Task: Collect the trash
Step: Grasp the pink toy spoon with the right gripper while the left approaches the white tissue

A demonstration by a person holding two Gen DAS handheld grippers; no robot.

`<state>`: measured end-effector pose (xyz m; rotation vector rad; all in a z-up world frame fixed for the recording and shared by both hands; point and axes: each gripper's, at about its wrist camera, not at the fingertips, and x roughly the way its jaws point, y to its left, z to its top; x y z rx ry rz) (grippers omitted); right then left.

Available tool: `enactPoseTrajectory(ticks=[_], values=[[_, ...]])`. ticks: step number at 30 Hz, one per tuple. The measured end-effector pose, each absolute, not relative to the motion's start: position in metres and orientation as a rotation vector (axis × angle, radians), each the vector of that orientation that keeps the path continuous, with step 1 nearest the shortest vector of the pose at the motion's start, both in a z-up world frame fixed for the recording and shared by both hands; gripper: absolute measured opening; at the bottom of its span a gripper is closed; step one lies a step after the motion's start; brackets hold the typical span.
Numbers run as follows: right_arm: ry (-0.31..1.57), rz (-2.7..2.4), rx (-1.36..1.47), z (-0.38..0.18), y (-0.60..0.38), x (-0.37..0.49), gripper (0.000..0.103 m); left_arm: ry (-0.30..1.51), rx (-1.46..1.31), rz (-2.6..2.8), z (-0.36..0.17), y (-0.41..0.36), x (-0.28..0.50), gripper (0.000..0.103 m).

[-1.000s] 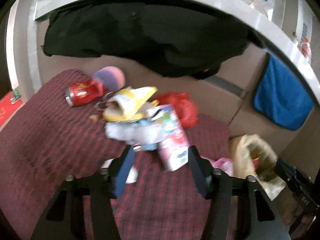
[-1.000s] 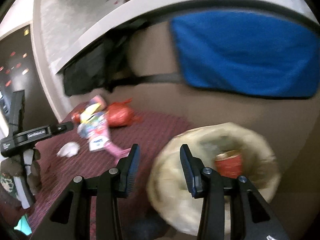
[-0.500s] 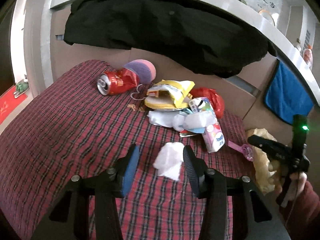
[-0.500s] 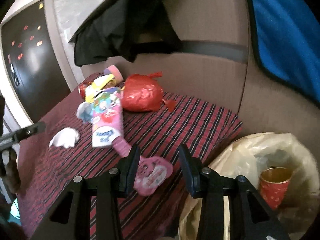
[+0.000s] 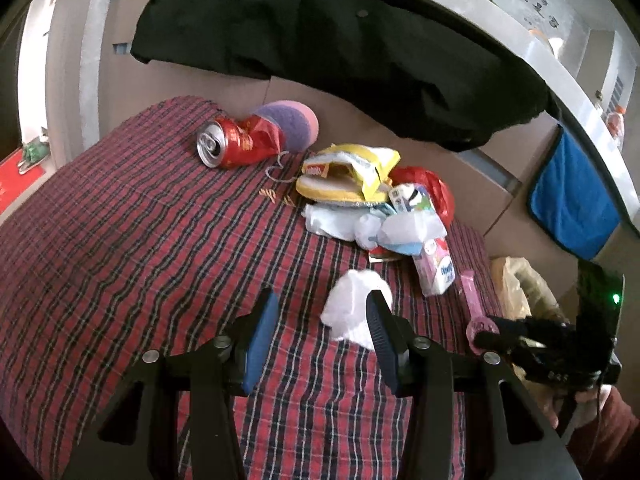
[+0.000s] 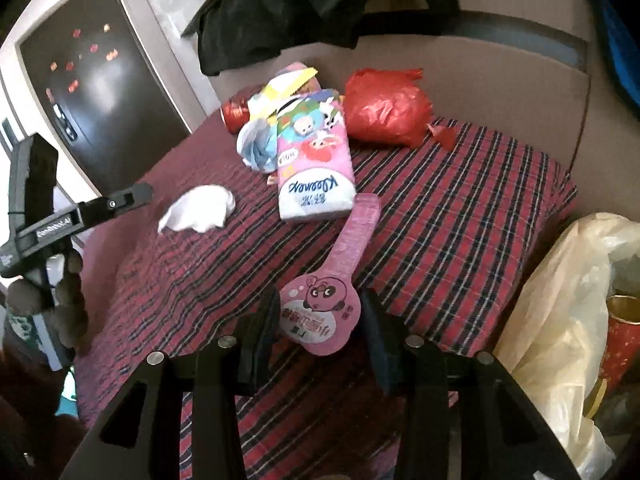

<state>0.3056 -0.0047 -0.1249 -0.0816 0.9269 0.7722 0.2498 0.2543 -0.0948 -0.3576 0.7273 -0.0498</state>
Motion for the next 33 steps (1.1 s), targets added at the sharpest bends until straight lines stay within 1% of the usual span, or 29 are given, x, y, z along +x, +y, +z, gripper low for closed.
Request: enactPoseTrajectory(ticks=[11,14,16,17,19,23,25,33], values=[[0.882,0.633,-0.207,-0.127,0.032,0.333,0.039,0.732,-0.367,-0.055,-0.102,0.261,0.245,0.047],[0.878,0.595,-0.253,-0.128,0.042,0.334,0.033,0.732,-0.350,-0.058,-0.103,0.261,0.244,0.047],[0.875,0.584,-0.267,-0.128,0.043,0.332,0.022,0.734,-0.338,-0.064,-0.104,0.259,0.245,0.047],[0.875,0.582,-0.260,-0.127,0.041,0.329,0.020,0.734,-0.329,-0.072,-0.104,0.256,0.245,0.047],[0.877,0.599,-0.224,-0.125,0.034,0.323,0.019,0.728,-0.311,-0.091,-0.103,0.251,0.247,0.047],[0.835,0.609,-0.167,-0.114,0.013,0.306,0.018,0.710,-0.226,-0.096,-0.099,0.232,0.258,0.051],[0.822,0.620,-0.131,-0.107,0.005,0.301,0.018,0.705,-0.201,-0.097,-0.098,0.226,0.265,0.056],[0.810,0.654,-0.077,-0.096,-0.009,0.287,0.018,0.805,-0.226,-0.055,-0.115,0.223,0.294,0.055]])
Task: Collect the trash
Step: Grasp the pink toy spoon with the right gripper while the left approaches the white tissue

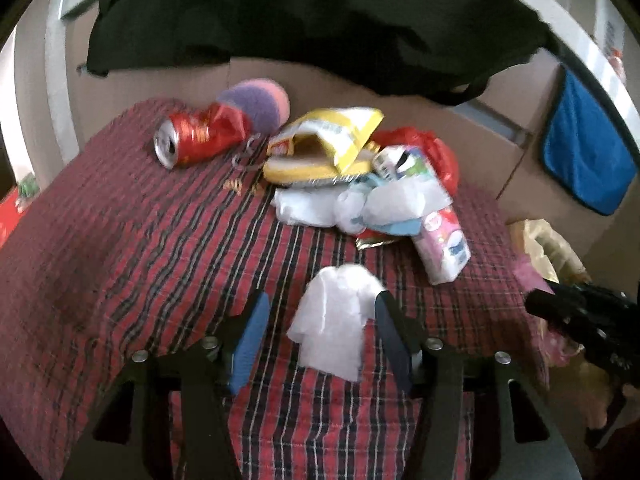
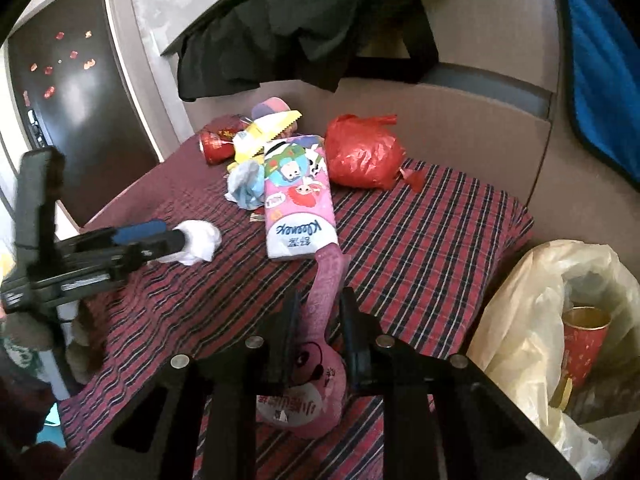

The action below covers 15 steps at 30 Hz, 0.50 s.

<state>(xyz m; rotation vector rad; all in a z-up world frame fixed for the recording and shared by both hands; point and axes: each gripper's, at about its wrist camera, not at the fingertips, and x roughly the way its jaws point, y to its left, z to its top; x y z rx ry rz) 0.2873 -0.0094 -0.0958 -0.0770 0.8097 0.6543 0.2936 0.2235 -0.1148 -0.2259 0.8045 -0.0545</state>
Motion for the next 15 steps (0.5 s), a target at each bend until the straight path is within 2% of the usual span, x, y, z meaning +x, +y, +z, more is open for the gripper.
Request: enactPoseTrajectory(ticks=[2,4,7,10,15], values=[[0.807,0.662,-0.074,-0.096,-0.009,0.282,0.019,0.839,-0.270,-0.052,-0.121,0.227,0.298,0.051],[0.802,0.663,-0.082,-0.098,-0.006,0.280,0.019,0.857,-0.300,-0.048,-0.124,0.229,0.299,0.035],[0.807,0.672,-0.087,-0.100,-0.003,0.278,0.019,0.829,-0.320,-0.040,-0.120,0.230,0.294,0.018],[0.807,0.679,-0.085,-0.100,-0.002,0.276,0.019,0.795,-0.304,-0.028,-0.109,0.228,0.289,0.011],[0.783,0.679,-0.087,-0.093,-0.002,0.270,0.019,0.731,-0.263,-0.020,-0.088,0.218,0.277,0.010]])
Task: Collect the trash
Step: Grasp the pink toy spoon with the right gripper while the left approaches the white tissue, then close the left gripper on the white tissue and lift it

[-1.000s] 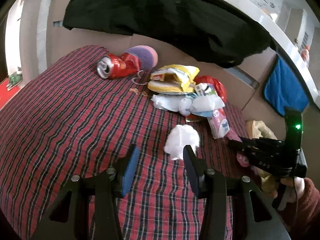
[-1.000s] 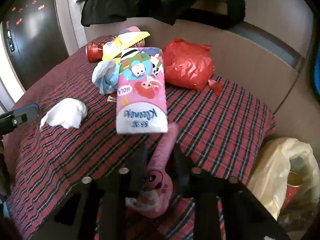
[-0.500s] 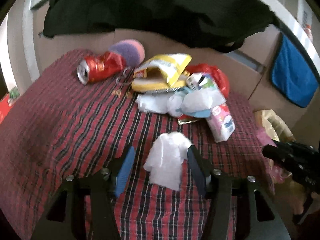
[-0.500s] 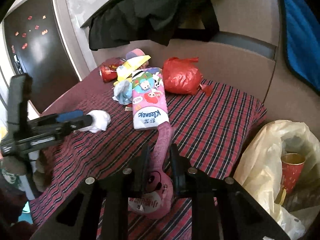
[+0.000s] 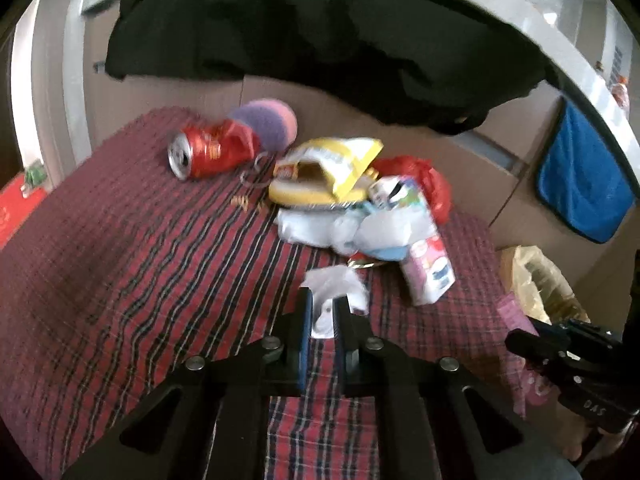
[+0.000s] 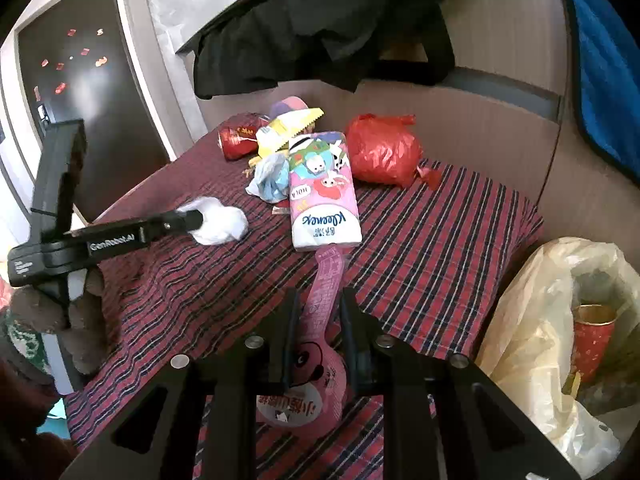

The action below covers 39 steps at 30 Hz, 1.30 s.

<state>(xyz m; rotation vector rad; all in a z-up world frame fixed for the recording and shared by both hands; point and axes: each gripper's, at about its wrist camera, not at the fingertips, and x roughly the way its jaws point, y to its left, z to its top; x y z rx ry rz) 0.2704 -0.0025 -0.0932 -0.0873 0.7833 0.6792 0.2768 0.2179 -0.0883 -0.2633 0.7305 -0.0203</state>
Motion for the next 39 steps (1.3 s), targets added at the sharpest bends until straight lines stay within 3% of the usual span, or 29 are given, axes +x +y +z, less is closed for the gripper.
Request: enactPoseTrajectory(ticks=[13,14,16,18,27,32,34,39], values=[[0.736,0.677,-0.074,-0.078,-0.018,0.250,0.019,0.645,-0.264,-0.056,-0.075,0.211,0.247,0.012],[0.738,0.678,-0.075,-0.079,-0.019,0.249,0.019,0.637,-0.293,-0.083,-0.077,0.215,0.247,0.015],[0.746,0.681,-0.069,-0.081,-0.021,0.249,0.019,0.629,-0.296,-0.101,-0.080,0.218,0.249,0.050],[0.759,0.684,-0.060,-0.085,-0.021,0.252,0.019,0.631,-0.251,-0.092,-0.083,0.214,0.255,0.056],[0.795,0.692,-0.042,-0.099,-0.014,0.259,0.019,0.777,-0.210,-0.007,-0.123,0.213,0.302,0.055],[0.803,0.680,-0.047,-0.103,-0.013,0.265,0.019,0.852,-0.277,0.002,-0.134,0.222,0.313,0.043],[0.805,0.679,-0.042,-0.104,-0.012,0.267,0.019,0.840,-0.271,-0.005,-0.132,0.221,0.311,0.027],[0.796,0.678,-0.041,-0.101,-0.010,0.265,0.019,0.792,-0.290,-0.005,-0.114,0.218,0.296,0.022]])
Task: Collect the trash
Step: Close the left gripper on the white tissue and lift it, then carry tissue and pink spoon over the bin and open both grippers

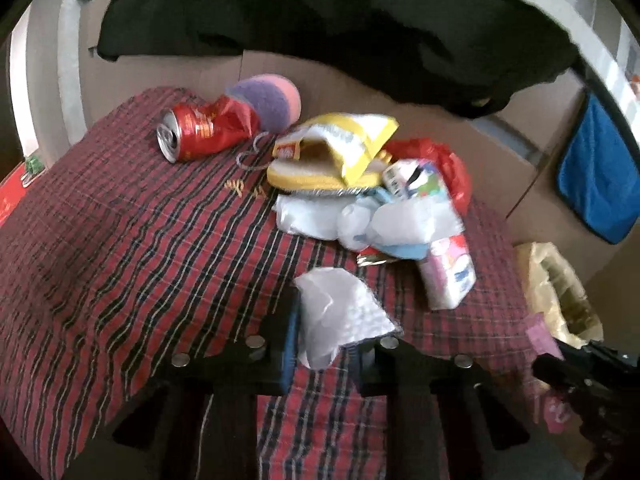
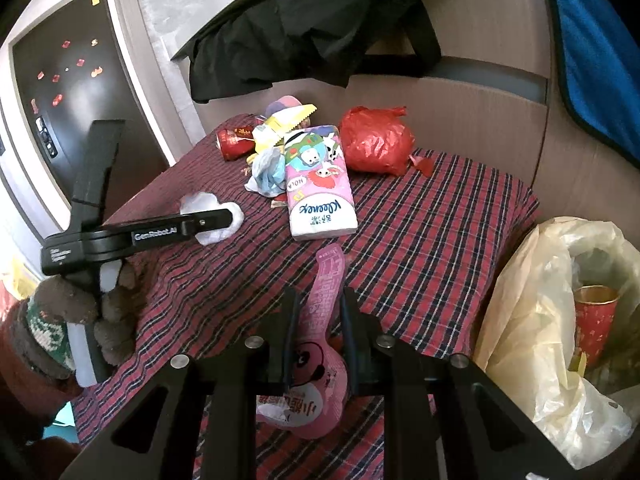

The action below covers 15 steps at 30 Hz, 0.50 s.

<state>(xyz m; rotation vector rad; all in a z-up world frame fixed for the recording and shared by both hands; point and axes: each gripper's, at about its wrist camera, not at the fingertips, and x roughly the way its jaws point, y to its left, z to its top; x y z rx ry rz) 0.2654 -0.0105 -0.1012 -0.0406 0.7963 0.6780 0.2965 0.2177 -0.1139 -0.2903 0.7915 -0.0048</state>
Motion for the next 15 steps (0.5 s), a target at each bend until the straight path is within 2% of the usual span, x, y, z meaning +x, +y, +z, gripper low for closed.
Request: enactPoseTrajectory(ticks=[8,15], values=[[0.726,0.664,-0.039,-0.077,-0.020,0.257,0.019,0.645,-0.258,0.025,-0.060,0.202,0.258,0.022],[0.596,0.640,-0.036,-0.031,-0.043,0.250,0.019,0.515,-0.187,-0.024,-0.008,0.160,0.233,0.022]])
